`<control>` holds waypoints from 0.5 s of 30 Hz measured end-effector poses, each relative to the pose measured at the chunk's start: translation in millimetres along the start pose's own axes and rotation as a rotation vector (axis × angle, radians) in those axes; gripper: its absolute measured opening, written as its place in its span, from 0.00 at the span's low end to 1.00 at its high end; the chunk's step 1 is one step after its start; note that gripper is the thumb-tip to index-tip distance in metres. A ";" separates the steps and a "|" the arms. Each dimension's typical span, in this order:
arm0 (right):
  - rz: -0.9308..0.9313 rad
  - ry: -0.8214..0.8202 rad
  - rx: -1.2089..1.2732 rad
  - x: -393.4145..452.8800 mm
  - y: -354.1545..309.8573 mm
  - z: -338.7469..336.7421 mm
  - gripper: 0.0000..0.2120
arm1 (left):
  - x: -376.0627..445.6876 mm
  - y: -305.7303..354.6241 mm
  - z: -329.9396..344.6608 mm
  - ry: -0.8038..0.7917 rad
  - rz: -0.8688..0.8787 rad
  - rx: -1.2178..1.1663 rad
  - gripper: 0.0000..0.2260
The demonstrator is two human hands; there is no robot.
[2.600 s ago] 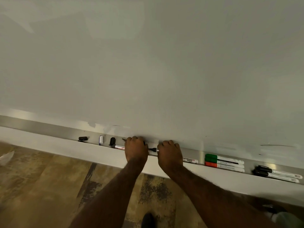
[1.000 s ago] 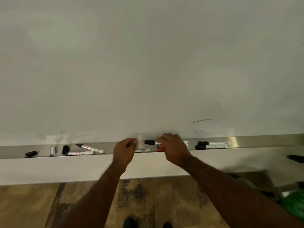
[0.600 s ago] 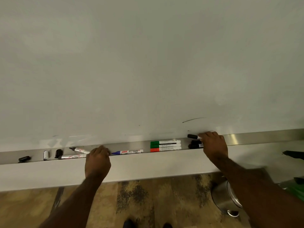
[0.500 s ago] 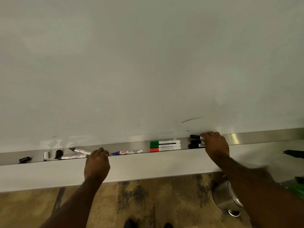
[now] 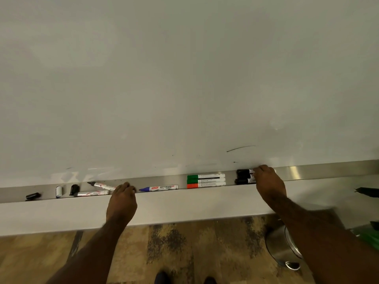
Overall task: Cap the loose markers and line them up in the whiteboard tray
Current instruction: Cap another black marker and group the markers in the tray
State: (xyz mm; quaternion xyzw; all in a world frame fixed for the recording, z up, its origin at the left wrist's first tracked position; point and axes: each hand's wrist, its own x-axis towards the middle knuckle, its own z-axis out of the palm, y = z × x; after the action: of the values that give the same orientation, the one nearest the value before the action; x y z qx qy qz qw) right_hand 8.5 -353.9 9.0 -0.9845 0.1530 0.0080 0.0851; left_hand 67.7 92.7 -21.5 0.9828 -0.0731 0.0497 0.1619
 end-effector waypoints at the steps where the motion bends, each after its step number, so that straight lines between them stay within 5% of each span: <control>1: -0.007 0.009 -0.010 0.3 -0.7 0.9 0.13 | -0.3 0.0 0.1 -0.003 0.005 0.000 0.08; 8: -0.218 0.249 0.000 -3.2 -54.2 8.9 0.05 | -6.7 -5.0 -2.0 0.030 0.001 -0.133 0.06; 15: -0.464 0.234 0.130 -13.6 -156.9 22.4 0.04 | -20.9 -27.7 -9.8 0.091 -0.116 -0.129 0.13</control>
State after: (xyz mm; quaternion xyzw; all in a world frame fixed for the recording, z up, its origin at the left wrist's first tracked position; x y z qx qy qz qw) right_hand 43.3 -198.7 13.3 -0.9799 -0.0677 -0.1356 0.1296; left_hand 50.8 124.5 -23.4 0.9697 -0.0116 0.0801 0.2306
